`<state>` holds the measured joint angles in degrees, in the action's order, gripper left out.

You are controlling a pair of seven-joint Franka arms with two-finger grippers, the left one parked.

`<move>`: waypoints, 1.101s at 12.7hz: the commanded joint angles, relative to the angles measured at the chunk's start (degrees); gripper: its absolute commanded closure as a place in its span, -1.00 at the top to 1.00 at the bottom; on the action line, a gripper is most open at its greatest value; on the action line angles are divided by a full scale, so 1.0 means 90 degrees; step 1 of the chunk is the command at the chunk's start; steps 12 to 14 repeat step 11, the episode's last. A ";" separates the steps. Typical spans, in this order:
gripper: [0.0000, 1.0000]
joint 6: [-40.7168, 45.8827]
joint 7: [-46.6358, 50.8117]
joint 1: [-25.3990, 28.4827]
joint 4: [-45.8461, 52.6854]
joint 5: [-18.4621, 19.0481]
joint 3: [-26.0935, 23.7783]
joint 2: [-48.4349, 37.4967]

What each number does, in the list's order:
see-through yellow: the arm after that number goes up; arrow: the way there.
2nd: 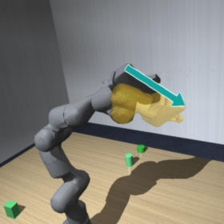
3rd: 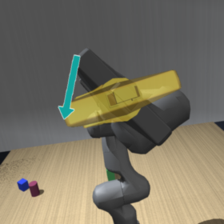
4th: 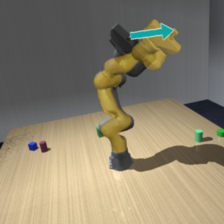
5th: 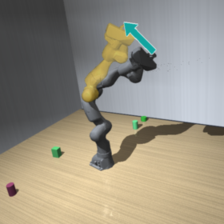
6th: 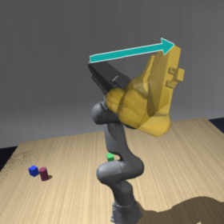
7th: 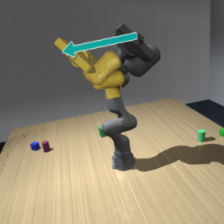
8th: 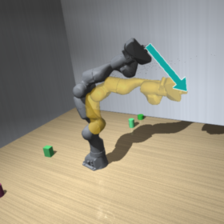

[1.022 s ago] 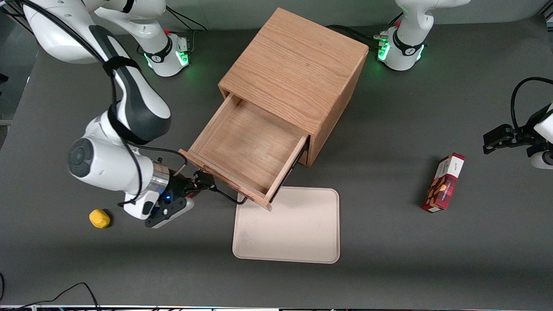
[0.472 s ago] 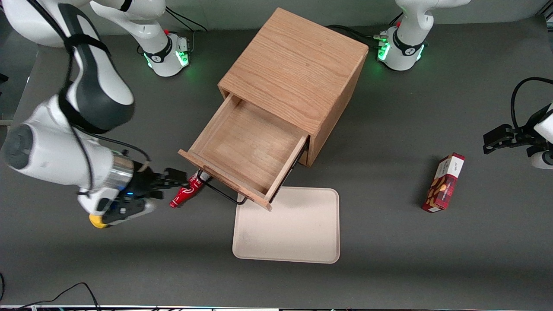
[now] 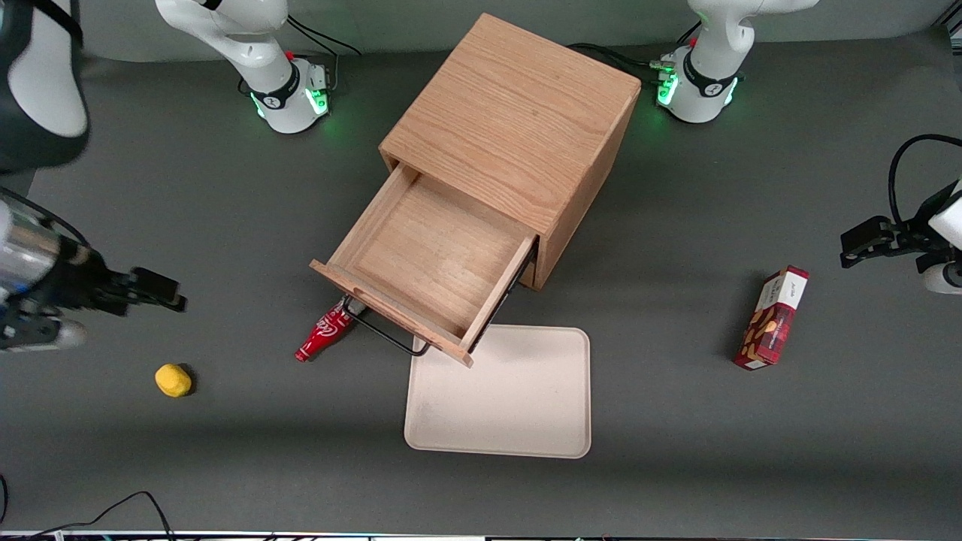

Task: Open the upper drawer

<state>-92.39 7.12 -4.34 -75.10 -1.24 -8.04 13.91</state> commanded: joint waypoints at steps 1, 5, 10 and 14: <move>1.00 -0.0007 0.0411 0.0042 -0.0696 0.0177 0.0373 -0.0870; 1.00 0.0011 0.0012 0.0013 -0.0718 0.0108 0.0863 -0.1164; 1.00 0.0040 -0.0537 0.0043 -0.0483 0.0177 0.0971 -0.1057; 1.00 0.0040 -0.0537 0.0052 -0.0474 0.0167 0.0971 -0.1038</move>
